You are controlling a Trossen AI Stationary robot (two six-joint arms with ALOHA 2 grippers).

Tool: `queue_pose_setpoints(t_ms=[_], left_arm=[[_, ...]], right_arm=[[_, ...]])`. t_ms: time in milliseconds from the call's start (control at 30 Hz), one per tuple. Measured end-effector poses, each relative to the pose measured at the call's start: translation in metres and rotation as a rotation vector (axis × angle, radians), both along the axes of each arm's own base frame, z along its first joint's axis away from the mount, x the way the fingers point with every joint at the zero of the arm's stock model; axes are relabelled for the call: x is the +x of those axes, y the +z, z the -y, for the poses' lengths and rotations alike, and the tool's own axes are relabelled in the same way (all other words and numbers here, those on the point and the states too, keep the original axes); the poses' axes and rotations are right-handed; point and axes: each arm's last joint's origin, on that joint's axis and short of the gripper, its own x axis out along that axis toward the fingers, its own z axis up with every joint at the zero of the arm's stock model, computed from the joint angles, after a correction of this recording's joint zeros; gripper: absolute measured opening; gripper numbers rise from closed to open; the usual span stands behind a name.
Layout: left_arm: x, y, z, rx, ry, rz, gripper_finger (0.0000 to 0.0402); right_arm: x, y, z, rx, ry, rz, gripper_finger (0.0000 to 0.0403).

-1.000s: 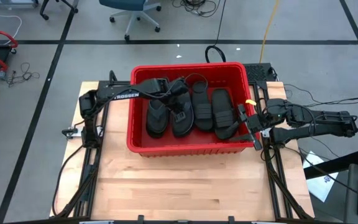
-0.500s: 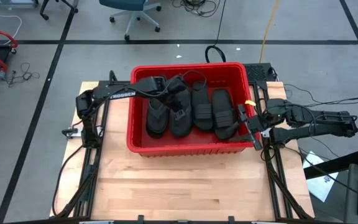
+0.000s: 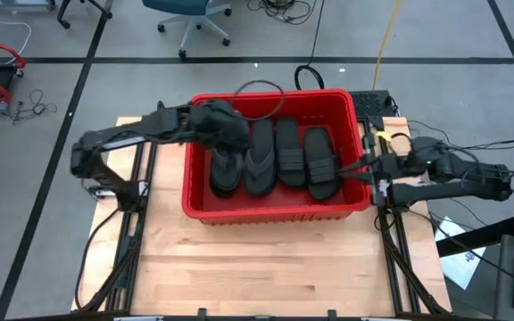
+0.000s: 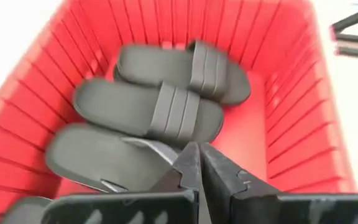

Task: Pick and place slides into bin
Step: Return to Home Position

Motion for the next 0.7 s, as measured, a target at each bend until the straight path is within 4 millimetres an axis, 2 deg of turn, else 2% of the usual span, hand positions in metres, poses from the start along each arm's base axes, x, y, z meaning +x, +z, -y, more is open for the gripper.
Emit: queue_pose_setpoints(t_ms=[67,200,400,500,633,700], left_arm=[[-0.012,0.014,0.011,0.026,-0.005,0.043,0.0009],[-0.030,0.034,0.031,0.076,-0.010,0.103,0.0002],[-0.043,0.043,0.053,0.120,-0.096,0.127,0.0001],[-0.046,0.034,0.060,0.126,-0.137,0.122,0.0001],[-0.059,0.006,0.061,0.114,-0.140,0.104,0.0001],[-0.071,-0.009,0.059,0.108,-0.130,0.117,0.0001]], right_arm=[[-0.010,0.001,0.000,-0.019,-0.017,0.019,0.0011],[-0.027,0.000,0.001,-0.011,-0.048,0.023,0.0008],[-0.045,-0.007,0.000,0.070,-0.057,-0.033,0.0002],[-0.053,-0.008,0.000,0.095,-0.057,-0.019,0.0001],[-0.061,-0.007,0.000,0.118,-0.055,0.019,0.0001],[-0.061,-0.014,0.000,0.145,-0.059,0.014,0.0000]])
